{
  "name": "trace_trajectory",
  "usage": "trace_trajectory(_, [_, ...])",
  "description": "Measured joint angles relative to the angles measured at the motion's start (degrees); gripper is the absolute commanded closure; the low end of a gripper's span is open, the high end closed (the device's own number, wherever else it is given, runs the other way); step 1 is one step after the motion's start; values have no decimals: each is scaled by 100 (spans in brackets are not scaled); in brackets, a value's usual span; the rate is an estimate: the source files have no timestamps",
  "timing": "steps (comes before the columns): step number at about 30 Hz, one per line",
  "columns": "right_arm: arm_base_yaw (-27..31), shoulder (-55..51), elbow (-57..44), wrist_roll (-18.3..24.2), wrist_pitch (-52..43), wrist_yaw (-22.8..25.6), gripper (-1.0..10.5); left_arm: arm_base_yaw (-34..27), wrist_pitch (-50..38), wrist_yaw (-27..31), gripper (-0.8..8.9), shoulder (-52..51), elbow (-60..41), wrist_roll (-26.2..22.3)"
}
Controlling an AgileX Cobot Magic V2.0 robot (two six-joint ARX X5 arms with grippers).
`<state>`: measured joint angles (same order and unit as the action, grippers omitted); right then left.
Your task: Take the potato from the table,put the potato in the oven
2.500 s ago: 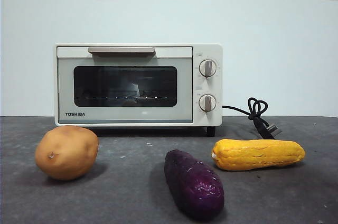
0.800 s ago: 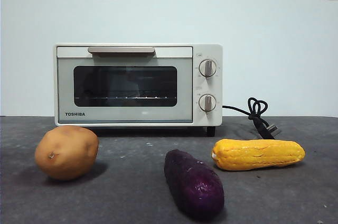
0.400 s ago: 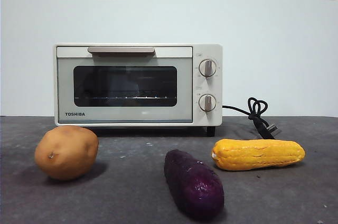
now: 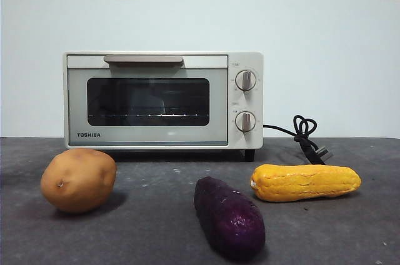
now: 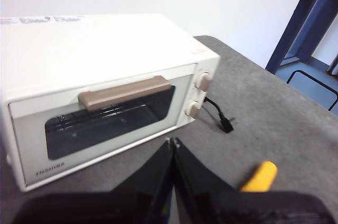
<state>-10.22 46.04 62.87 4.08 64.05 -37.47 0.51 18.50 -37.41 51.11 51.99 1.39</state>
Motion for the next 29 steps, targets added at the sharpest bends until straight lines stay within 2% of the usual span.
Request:
trace_trajectory(6, [0,140,0,0,-11,2,285,267,-933,175,821,1399,234,122])
trace_trajectory(15, [0,354,0,-2,-26,4,285,612,-1130,647,821,3230,1449,-92])
trace_trajectory(22, [0,417,0,-24,-28,9,285,831,-1145,1005,821,4129,2240,-339])
trace_trajectory(29, [0,420,0,-85,-140,11,285,1014,-1150,994,821,4496,2363,-535])
